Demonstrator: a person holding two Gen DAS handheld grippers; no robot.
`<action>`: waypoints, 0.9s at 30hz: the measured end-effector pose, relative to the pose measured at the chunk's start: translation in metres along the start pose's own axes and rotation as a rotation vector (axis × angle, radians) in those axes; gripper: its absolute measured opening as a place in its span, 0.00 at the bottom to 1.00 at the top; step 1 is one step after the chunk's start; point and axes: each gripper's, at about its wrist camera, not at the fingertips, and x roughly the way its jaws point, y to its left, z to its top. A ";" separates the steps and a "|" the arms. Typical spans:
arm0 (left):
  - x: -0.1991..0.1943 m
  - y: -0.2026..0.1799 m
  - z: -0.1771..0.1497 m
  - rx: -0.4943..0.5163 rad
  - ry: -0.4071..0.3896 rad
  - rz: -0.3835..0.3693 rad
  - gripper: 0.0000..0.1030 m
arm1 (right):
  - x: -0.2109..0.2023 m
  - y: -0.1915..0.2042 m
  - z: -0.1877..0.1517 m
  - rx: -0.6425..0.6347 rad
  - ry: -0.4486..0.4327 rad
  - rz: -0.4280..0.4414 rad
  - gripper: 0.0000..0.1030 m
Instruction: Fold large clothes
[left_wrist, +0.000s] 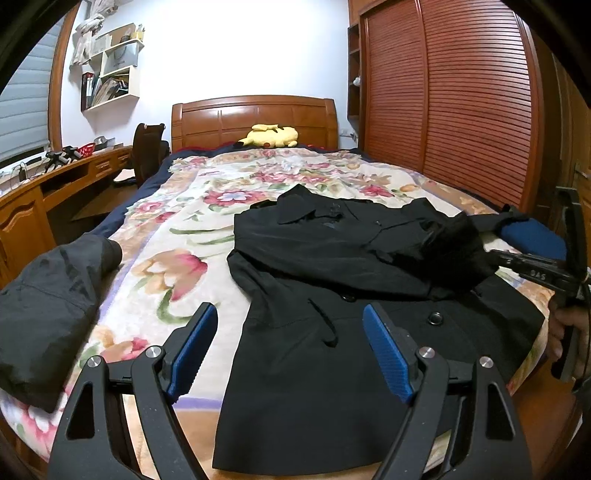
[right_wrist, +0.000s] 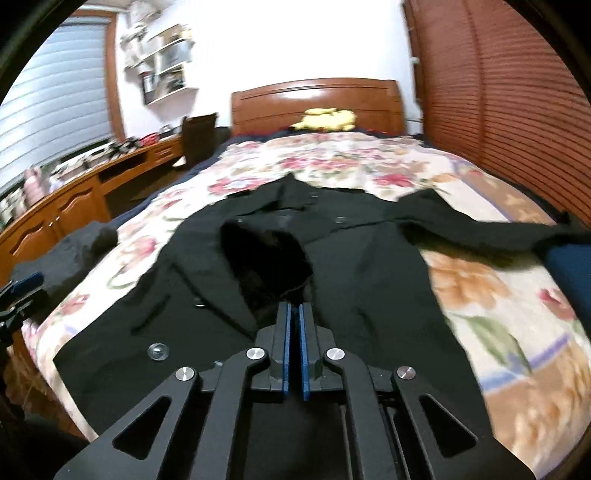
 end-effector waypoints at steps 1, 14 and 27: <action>0.000 -0.001 0.000 0.001 -0.001 -0.001 0.79 | -0.004 -0.005 -0.003 0.013 -0.001 -0.012 0.02; 0.008 -0.011 0.001 0.012 0.011 -0.003 0.79 | -0.046 0.006 -0.008 -0.033 0.036 -0.016 0.02; 0.019 -0.043 0.005 0.035 0.011 -0.031 0.79 | 0.028 -0.004 0.000 -0.116 0.171 -0.064 0.37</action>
